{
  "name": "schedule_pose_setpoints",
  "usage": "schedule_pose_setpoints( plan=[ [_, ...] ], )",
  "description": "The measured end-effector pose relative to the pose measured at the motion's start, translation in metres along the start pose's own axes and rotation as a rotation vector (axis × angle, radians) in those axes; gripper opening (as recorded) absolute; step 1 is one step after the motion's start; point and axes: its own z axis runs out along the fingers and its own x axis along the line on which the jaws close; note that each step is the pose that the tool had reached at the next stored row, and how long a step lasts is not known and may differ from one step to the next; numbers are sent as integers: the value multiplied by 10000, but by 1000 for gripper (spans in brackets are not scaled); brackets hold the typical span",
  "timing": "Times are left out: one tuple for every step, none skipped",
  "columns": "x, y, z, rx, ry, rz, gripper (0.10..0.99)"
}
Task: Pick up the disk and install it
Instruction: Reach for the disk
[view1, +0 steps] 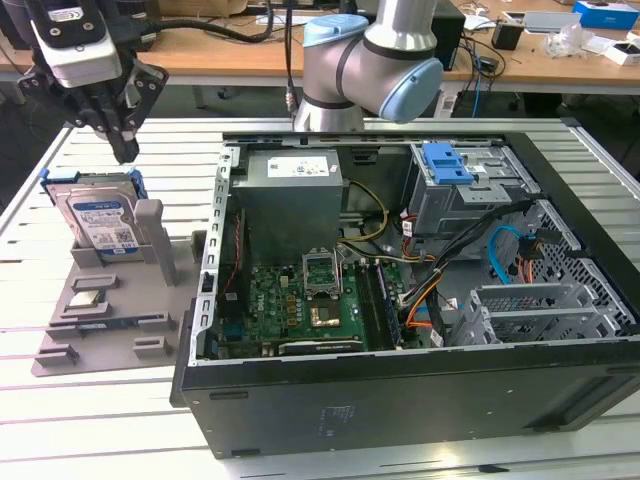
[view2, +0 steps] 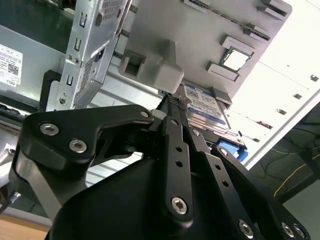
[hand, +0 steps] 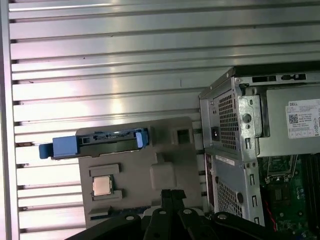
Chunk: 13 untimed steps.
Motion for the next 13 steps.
schedule_pose_setpoints(
  plan=[
    [28,-2,-1,0,0,1,106],
    [75,-5,-1,0,0,2,106],
    [120,-9,-1,0,0,2,106],
    [165,-12,-2,0,0,1,106],
    [217,-16,-2,0,0,0,106],
    [239,-18,-3,0,0,1,106],
    [262,-20,-3,0,0,1,106],
    [305,-23,-4,0,1,2,106],
    [350,-26,-5,0,0,2,106],
    [386,-29,-5,-1,0,1,106],
    [410,-31,-6,0,1,1,106],
    [461,-34,-6,0,0,0,106],
    [507,-38,-7,0,1,1,106]
  ],
)
